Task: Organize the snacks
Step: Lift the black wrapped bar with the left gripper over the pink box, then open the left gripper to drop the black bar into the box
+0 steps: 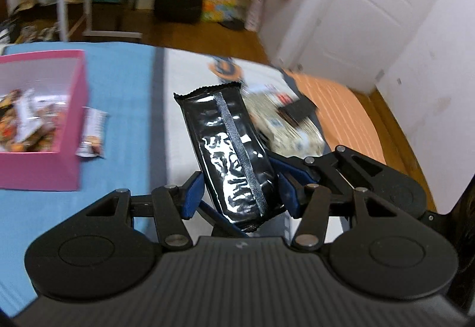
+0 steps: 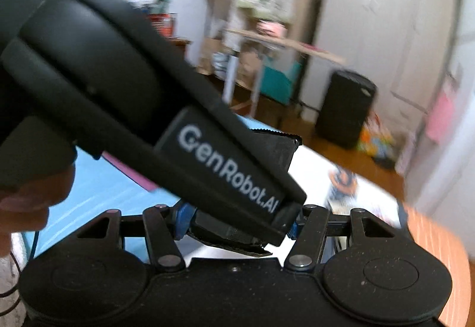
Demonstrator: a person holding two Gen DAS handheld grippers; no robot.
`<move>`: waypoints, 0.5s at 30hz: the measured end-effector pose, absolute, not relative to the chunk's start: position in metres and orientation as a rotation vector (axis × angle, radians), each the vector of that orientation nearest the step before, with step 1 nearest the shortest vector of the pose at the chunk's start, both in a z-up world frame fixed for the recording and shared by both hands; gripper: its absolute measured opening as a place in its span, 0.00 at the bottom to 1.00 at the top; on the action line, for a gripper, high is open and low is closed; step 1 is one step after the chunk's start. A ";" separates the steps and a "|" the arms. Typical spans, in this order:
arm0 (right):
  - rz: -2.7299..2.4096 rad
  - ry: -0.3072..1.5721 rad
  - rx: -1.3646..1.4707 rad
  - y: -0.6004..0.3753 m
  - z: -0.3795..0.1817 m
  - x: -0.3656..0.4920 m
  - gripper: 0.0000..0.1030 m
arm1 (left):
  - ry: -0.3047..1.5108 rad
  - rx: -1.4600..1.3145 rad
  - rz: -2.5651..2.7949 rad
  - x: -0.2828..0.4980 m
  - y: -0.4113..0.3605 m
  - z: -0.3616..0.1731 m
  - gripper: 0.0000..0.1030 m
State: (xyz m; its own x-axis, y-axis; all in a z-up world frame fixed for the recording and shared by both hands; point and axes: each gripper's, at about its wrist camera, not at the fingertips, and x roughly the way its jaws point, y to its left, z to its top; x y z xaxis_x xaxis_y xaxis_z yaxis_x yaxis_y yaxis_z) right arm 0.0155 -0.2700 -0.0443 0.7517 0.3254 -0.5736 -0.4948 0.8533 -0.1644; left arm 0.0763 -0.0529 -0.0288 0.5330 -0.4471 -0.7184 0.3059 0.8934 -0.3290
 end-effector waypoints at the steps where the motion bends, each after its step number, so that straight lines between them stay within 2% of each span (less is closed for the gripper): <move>1: 0.488 0.553 -0.338 -0.260 -0.040 0.021 0.61 | 0.889 -0.184 -0.434 0.077 -0.040 -0.025 0.51; 8: 0.657 0.501 -0.391 -0.204 -0.026 0.058 0.62 | 0.824 -0.269 -0.304 0.101 0.037 -0.009 0.52; 15: 0.768 0.500 -0.422 -0.164 -0.049 0.110 0.62 | 0.859 -0.303 -0.198 0.153 0.085 -0.025 0.52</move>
